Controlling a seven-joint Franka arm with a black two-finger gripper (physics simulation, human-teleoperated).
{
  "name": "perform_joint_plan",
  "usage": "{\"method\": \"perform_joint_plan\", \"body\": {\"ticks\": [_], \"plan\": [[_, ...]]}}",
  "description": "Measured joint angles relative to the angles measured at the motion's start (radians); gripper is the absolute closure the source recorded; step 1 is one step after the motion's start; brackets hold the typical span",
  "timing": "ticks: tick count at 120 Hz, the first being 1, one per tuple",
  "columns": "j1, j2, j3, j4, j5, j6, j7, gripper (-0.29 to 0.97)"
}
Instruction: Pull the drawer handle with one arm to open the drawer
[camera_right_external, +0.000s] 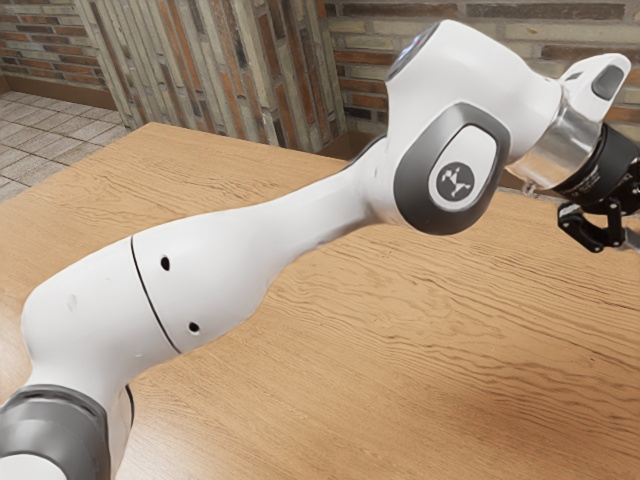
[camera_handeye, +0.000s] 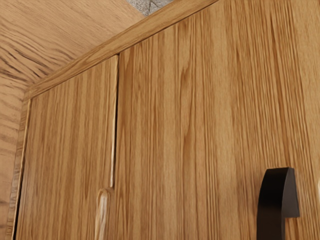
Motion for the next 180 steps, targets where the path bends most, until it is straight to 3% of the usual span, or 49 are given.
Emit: {"method": "perform_joint_plan", "body": {"ticks": [76, 133, 180], "plan": [[0.000, -0.021, -0.003, -0.031, -0.001, -0.002, -0.017, 0.01], [0.025, -0.114, 0.004, -0.125, -0.005, -0.053, -0.061, 0.00], [0.024, -0.092, -0.005, -0.086, 0.003, -0.047, -0.086, 0.00]]}}
